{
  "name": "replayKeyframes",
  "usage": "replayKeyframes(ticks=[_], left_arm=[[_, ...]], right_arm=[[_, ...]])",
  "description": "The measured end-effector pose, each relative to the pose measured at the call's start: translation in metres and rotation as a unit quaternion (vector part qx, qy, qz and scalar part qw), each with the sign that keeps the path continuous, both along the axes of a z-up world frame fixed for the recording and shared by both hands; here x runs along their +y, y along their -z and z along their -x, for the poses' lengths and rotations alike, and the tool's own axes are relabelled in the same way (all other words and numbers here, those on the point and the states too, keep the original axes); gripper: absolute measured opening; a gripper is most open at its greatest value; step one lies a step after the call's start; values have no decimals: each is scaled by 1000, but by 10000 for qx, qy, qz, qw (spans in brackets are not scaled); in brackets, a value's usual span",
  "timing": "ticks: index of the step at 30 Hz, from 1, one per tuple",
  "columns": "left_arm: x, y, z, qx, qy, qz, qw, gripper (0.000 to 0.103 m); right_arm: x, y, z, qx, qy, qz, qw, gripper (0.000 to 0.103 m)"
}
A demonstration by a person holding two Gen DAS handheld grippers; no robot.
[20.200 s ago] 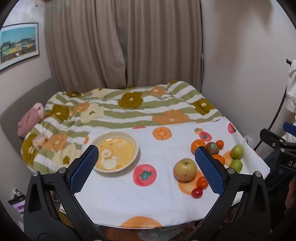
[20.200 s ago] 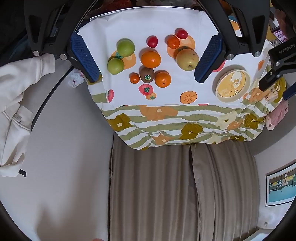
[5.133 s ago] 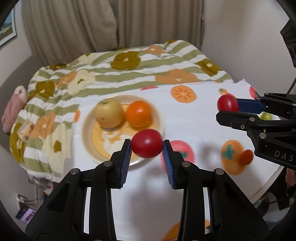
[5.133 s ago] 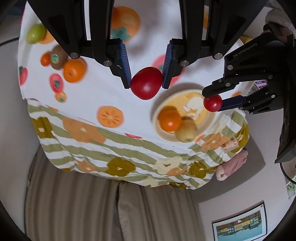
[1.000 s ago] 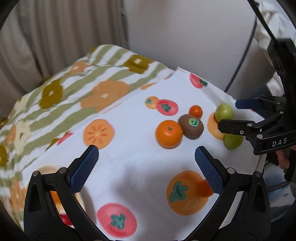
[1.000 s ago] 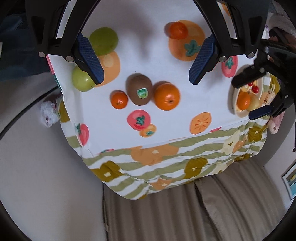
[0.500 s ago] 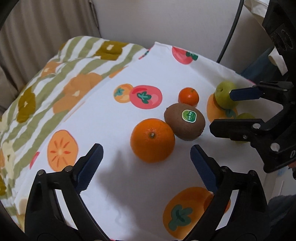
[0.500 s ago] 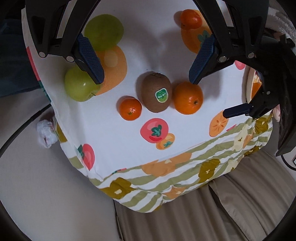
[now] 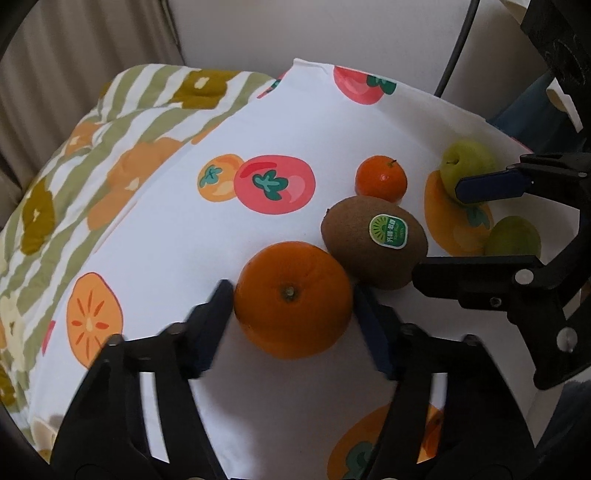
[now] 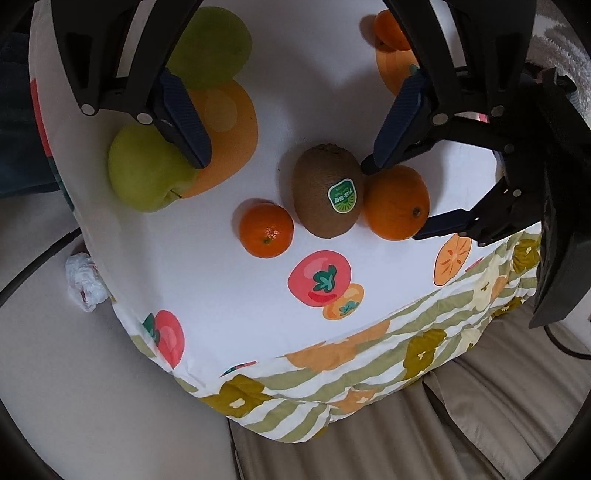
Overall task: Organize fruits
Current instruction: 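Grasp the large orange with the left tool while the right tool grasps the brown kiwi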
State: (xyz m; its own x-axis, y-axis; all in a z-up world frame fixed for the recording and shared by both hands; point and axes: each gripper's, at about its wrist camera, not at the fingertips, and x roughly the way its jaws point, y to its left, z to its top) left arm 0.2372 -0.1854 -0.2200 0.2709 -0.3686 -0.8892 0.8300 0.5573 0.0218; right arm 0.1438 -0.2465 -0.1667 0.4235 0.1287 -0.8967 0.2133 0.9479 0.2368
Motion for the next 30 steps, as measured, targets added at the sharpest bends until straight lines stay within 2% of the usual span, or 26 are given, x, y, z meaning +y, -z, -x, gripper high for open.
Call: replayKeyframes(ticks=[3,5,12,21,24,26,30], left_arm=[[0,0,-1,14,30,15,10000,65],[1,0,-1,47,-5,26,10000,65],[13,-1,-4,68,-210,-6,9998,65],[16,0,-4,15,-332,-73,9994,65],[17,0,-3,0,-377,-75,9993,65],[18,0,-3,-4,-410,-76,9991,65],[22,-2,-2,3,-520,-57,9986,65]], right_arm=[[1,3,-3,30,-31,-66,10000,83],[1,5,-5,45,-52,-105,9999,76],[6,8,-10,77,-133,-137,9998,72],[16,14,-18,13,-281,-138,9995,62],[20,15,-19,-18,-374,-53,9993,54],[23,16,-22,1,-438,39,9990,45],[24,15,-22,-22,-481,81,9988,44]])
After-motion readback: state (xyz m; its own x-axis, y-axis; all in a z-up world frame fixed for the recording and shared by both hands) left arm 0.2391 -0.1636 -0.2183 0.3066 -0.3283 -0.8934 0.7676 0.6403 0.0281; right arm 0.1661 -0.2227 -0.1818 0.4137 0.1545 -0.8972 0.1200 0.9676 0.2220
